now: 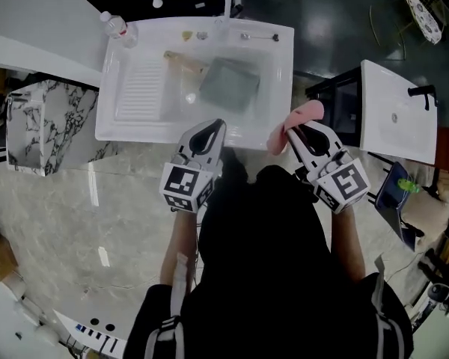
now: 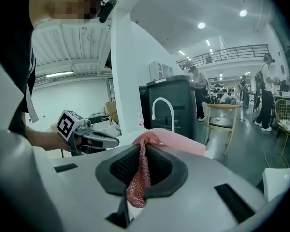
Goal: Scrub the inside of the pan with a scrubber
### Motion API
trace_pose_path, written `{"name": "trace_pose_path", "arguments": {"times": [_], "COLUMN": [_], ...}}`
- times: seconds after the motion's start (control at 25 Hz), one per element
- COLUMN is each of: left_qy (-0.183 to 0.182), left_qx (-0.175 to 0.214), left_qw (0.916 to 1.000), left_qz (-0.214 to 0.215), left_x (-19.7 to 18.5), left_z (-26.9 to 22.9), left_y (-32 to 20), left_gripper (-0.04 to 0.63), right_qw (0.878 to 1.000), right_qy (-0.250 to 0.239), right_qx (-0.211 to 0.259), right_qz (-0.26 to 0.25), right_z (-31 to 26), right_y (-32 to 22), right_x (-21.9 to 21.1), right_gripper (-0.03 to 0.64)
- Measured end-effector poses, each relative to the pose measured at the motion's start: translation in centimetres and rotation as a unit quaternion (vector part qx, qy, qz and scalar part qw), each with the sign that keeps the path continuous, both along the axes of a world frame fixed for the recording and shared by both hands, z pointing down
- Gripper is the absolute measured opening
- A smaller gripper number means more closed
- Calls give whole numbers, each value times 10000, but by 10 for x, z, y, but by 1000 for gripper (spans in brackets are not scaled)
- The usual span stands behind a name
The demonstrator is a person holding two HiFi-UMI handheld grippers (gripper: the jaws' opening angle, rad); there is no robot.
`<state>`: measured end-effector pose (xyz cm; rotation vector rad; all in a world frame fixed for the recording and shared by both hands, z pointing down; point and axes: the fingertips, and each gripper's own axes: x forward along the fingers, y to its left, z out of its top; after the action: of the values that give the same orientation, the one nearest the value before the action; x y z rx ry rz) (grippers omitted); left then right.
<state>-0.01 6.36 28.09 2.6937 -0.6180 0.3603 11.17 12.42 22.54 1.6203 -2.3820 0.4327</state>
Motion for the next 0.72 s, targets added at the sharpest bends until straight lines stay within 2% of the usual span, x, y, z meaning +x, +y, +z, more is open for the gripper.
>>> {"name": "trace_pose_path", "arguments": {"times": [0.24,0.44,0.56,0.72], "left_qy": [-124,-184,-275,-412], "left_qx": [-118,-376,-544,-698], "left_qw": [9998,9975,9933,9846], "left_qz": [-116,-563,-985,-1546], "left_x": [-3,-15,-22,-20], "left_z": [15,37,49,62], "left_y": [-16,-30,-38,-51], "left_gripper": [40,40,40,40], "right_qw": [9977,9880,9759,9520], "right_qy": [257,576,705,881], "right_qx": [-362,-709,-918,-1159], "right_qz": [-517,-1245,-1849,-2692], "right_z": [25,54,74,108], "right_y": [-34,-66,-84,-104], "right_x": [-3,-8,-12,-15], "right_gripper": [40,43,43,43]}}
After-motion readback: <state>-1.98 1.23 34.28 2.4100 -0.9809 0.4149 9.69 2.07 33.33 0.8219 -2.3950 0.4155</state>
